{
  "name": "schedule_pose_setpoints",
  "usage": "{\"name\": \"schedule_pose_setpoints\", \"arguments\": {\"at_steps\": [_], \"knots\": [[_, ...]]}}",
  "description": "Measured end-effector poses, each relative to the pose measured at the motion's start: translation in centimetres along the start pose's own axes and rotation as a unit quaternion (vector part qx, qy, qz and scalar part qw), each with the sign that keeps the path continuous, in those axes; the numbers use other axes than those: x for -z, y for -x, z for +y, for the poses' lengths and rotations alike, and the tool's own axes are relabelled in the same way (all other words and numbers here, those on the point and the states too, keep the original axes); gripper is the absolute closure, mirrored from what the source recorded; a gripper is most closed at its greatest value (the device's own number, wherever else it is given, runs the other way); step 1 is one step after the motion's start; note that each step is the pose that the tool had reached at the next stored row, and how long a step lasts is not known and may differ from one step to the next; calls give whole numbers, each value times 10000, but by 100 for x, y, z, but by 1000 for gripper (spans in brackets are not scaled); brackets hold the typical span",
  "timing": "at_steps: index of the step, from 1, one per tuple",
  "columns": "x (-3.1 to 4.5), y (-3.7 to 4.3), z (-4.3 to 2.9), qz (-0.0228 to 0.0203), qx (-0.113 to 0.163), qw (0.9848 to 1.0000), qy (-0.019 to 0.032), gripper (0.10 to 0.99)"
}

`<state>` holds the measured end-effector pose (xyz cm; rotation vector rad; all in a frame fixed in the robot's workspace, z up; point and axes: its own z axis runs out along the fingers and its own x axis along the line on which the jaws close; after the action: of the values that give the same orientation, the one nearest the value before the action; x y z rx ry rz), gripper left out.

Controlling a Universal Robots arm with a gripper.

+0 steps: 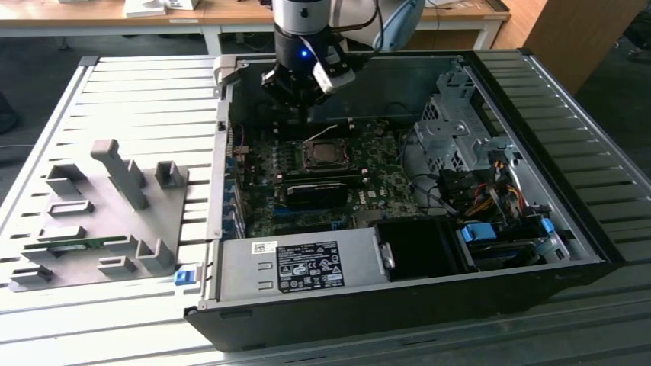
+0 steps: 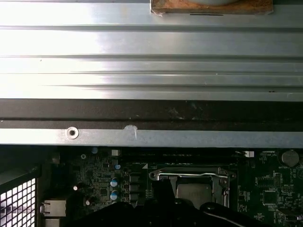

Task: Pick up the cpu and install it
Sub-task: 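Install the first cpu locking lever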

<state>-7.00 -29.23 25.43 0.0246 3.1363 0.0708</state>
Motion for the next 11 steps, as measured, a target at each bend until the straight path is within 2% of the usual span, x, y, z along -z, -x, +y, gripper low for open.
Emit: {"name": "schedule_pose_setpoints", "arguments": {"at_steps": [8,9,10,11], "knots": [[-4,48,0,0,0,10000,6,980],[-5,56,0,0,-1,10000,24,980],[-7,64,0,2,-1,10000,85,980],[-9,71,0,2,0,9999,171,980]]}}
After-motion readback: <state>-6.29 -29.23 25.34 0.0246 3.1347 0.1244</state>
